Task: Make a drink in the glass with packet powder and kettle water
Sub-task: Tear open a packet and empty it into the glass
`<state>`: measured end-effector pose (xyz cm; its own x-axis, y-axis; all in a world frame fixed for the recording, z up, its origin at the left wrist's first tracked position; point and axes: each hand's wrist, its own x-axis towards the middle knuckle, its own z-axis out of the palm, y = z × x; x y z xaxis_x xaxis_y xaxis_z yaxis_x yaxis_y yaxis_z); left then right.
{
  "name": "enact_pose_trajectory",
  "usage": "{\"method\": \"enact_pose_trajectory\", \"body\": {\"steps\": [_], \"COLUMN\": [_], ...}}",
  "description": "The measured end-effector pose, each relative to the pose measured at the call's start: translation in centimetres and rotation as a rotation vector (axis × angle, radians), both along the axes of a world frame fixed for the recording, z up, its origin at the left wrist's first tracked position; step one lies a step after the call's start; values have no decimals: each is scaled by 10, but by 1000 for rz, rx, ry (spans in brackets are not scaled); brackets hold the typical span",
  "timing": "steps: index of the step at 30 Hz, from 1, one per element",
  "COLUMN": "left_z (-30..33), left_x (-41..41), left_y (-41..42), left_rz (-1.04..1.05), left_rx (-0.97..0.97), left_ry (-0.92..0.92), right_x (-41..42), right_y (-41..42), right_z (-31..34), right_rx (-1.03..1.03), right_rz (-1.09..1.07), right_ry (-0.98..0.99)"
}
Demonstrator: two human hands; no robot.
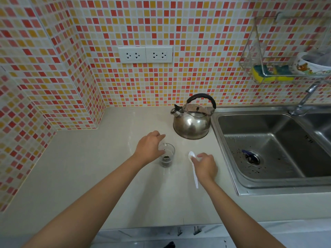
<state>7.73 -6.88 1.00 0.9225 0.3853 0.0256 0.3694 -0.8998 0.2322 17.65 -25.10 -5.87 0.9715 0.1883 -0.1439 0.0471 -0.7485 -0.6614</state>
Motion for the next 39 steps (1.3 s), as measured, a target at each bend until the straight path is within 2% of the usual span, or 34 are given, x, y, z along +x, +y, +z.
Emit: {"method": "enact_pose_trajectory", "body": {"steps": [2,5,8,11,15,17,25,32,39], "left_z": [0,3,7,8,9,12,20,30,32], "left_x": [0,2,4,-1,-8,-8,-2,9,6], "left_y": [-3,-13,-20,-16,-1,4,7,-2,0], "left_rz": [61,136,184,237,301,282,243,209,233], "left_rx": [-128,-312,-420,-521,-837,-928,-904,-760,-872], "left_ry": [-91,-277,-410,-443,-533,-527,-480,-454,-515], "right_x": [-7,-11,-9,-2,9,11,20,20,19], "right_y": [15,42,62,68,68,67,66,60,56], "right_z": [22,59,73,76,83,88,97,105,109], "right_rx": [218,408,466,484,455,438,380,305,261], "right_rz": [83,257,348,374,472,541,610,644,642], "right_ry": [-91,113,239,216,168,154,132,16,-46]}}
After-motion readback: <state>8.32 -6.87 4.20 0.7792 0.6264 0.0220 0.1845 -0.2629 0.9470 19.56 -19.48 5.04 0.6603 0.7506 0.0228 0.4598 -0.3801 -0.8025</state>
